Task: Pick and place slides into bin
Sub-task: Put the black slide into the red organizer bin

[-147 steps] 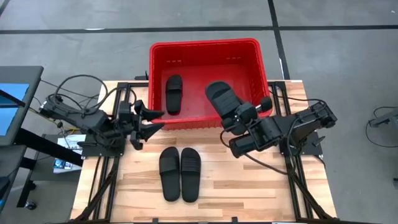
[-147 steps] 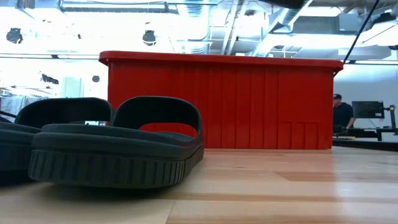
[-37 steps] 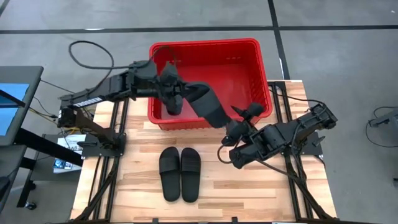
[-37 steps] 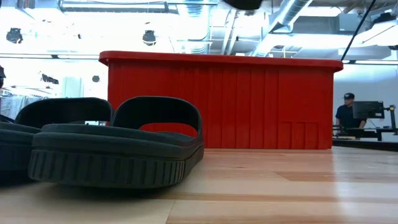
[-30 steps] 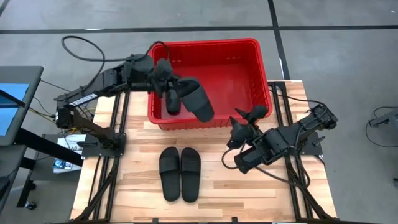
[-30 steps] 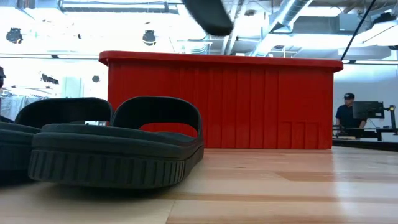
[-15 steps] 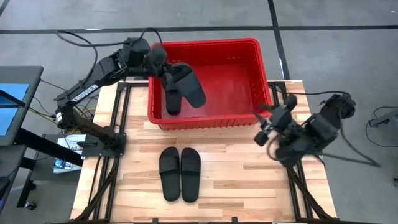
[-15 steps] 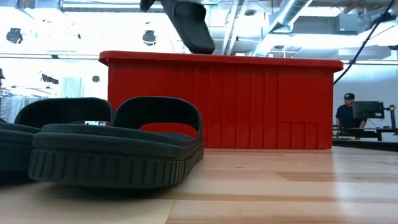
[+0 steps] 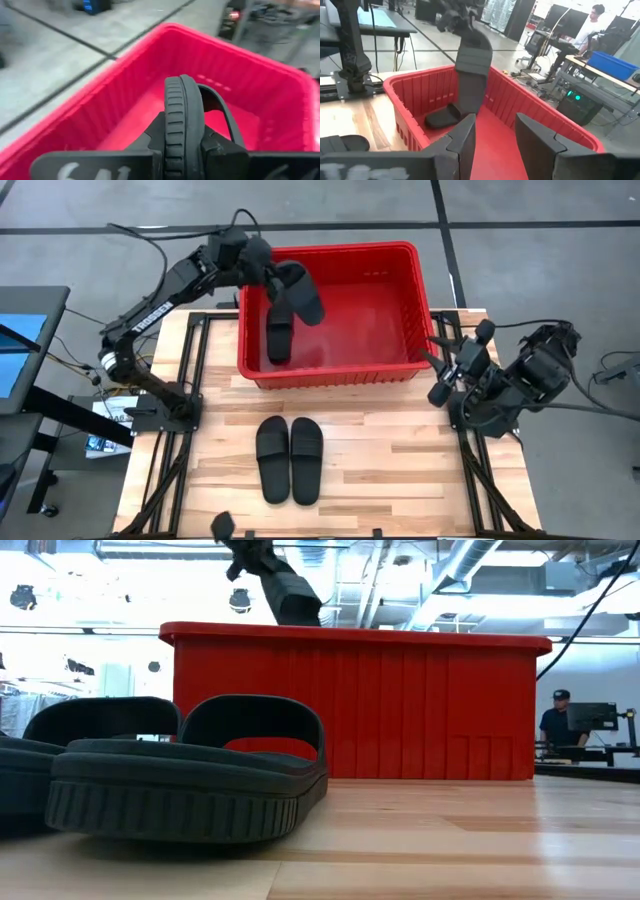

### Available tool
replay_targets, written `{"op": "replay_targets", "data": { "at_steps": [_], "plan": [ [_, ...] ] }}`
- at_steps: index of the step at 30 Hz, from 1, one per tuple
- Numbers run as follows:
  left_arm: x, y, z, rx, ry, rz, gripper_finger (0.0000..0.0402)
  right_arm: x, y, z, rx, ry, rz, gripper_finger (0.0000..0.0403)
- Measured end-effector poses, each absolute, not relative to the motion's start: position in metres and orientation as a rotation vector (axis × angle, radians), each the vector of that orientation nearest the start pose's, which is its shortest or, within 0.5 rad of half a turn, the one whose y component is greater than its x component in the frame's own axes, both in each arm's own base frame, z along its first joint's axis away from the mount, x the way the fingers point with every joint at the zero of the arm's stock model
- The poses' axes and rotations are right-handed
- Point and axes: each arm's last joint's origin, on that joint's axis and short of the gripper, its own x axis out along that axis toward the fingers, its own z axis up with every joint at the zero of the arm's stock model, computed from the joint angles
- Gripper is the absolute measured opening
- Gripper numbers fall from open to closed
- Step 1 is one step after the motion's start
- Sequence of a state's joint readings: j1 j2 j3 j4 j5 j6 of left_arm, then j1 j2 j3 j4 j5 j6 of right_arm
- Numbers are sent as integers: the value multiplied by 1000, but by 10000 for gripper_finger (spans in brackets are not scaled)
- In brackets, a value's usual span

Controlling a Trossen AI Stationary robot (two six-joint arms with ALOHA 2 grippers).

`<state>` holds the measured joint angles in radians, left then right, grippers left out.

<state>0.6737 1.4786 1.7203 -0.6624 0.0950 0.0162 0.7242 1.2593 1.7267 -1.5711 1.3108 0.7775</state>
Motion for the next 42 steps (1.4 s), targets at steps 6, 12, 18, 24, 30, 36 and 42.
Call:
{"op": "replay_targets", "data": {
  "at_steps": [6,12,18,24,30,36,42],
  "plan": [
    [253,215,432,-111,461,416,22,142,85,452,-205,331,-693,127],
    [256,240,437,-35,548,302,22,146,81,452,-140,319,-736,128],
    [259,264,429,-33,563,136,22,149,76,451,-86,308,-776,124],
    [265,279,401,-76,611,3,21,152,70,451,-38,314,-809,123],
    [279,287,381,-104,634,-50,21,154,66,450,-12,347,-816,123],
    [288,288,368,-147,648,-92,21,156,61,450,-6,350,-844,123],
    [291,290,352,-211,704,-112,21,157,58,450,-12,354,-858,123]
  ]
}}
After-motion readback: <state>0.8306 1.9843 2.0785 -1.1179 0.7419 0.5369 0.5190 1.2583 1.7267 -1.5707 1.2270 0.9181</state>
